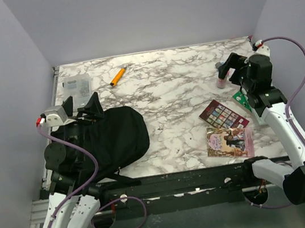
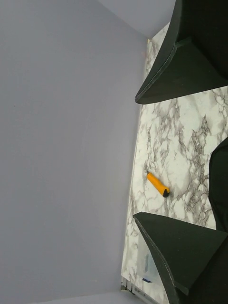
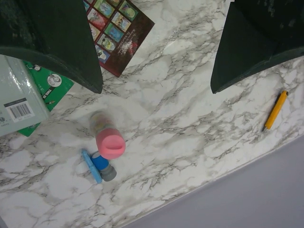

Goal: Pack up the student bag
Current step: Move the student bag to the center of the board.

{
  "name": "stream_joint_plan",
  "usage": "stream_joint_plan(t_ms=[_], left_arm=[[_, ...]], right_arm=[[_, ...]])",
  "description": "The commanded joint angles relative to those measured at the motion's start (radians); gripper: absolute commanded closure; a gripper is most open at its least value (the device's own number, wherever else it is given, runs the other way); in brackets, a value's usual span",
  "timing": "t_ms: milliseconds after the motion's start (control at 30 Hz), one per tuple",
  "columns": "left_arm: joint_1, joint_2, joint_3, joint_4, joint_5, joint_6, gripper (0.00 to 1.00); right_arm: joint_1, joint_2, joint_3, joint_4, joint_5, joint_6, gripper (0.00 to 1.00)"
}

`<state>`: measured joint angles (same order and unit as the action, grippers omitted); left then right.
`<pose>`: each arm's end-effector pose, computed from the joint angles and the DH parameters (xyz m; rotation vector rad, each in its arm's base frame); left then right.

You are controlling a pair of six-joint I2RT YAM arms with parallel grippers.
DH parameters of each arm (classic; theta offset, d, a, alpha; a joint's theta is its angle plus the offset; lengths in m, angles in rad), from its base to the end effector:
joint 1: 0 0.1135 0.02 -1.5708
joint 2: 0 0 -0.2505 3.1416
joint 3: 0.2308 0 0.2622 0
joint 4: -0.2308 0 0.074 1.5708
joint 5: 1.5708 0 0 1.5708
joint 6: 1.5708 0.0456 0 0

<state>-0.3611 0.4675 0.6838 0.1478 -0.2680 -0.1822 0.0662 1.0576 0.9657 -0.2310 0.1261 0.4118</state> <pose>0.1381 -0.0392 0.3818 -0.1270 1.2195 -0.3123 0.2696 0.0121 0.3302 0.4105 1.8513 0.2066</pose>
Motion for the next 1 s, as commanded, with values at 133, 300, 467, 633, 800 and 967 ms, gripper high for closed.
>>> stream_joint_plan(t_ms=[133, 300, 467, 633, 800, 967], left_arm=[[0.005, 0.02, -0.004, -0.02, 0.119, -0.051, 0.02], [0.005, 0.028, -0.004, -0.027, 0.139, -0.058, 0.02], [0.005, 0.028, -0.004, -0.031, 0.143, -0.061, 0.02], [0.007, 0.031, 0.003, -0.045, 0.158, -0.074, 0.02], [0.01, 0.032, 0.006, -0.051, 0.163, -0.074, 0.02], [0.01, 0.034, 0.007, -0.057, 0.17, -0.076, 0.02]], right_arm=[[0.001, 0.052, -0.009, 0.067, -0.189, 0.178, 0.0], [0.001, 0.13, -0.077, 0.212, -0.467, 0.371, 0.0], [0.038, 0.254, -0.173, 0.449, -0.688, 0.525, 0.0], [0.273, 0.439, -0.016, 0.278, -0.571, 0.454, 0.0], [0.514, 0.585, 0.078, 0.305, -0.463, 0.482, 0.0], [0.713, 0.742, 0.26, 0.144, -0.246, 0.396, 0.0]])
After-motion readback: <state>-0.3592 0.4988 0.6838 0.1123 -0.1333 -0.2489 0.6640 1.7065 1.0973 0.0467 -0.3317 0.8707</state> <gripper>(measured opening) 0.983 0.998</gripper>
